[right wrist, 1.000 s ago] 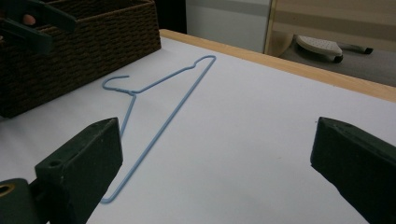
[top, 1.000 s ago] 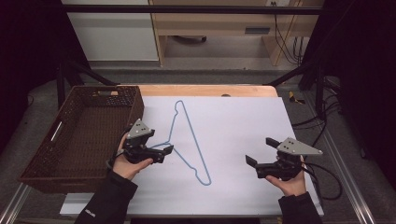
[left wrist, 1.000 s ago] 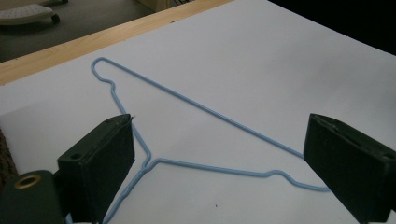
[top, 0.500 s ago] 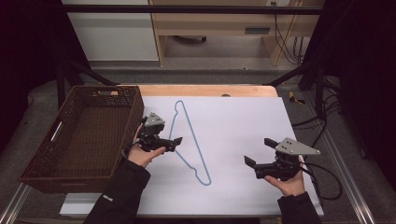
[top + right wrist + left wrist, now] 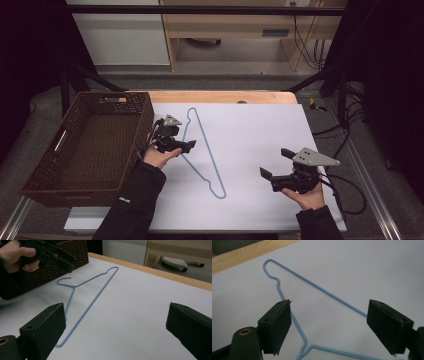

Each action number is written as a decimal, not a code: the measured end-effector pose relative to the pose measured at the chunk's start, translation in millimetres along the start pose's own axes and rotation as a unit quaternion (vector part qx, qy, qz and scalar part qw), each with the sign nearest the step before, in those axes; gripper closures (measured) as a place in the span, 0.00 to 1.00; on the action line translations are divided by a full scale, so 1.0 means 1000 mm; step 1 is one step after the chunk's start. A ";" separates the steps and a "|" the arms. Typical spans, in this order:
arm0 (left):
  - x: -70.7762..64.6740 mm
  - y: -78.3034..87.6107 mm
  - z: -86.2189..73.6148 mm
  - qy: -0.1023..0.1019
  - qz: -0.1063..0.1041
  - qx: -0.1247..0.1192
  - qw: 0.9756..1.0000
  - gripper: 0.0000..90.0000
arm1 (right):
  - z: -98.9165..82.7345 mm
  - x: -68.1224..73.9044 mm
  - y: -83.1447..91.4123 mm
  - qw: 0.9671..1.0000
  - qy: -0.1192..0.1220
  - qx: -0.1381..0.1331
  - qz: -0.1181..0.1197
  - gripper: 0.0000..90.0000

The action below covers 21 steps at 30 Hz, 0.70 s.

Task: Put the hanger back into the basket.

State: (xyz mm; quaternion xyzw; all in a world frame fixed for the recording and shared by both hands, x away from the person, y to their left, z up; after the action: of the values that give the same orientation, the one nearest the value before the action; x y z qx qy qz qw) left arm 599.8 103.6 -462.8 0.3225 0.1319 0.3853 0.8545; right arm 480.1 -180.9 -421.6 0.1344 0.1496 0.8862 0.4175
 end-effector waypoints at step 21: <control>0.031 -0.042 -0.025 0.026 0.025 0.061 0.997 0.43 | -0.004 0.003 -0.007 1.000 0.003 0.010 0.004 0.03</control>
State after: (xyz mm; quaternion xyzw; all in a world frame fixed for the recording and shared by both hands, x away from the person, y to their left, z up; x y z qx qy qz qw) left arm 632.6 117.1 -508.6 0.3667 0.1697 0.4058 0.8198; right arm 481.6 -175.3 -427.8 0.1370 0.1594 0.8867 0.4118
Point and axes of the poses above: each handheld gripper's, and its own axes: y roughly backward along the jaws, z roughly out of its top, x roughly to its left, the point moved 9 cm from there along -y, roughly forward along the jaws, and after that the axes turned 4 degrees about -y, right-handed, at the moved point
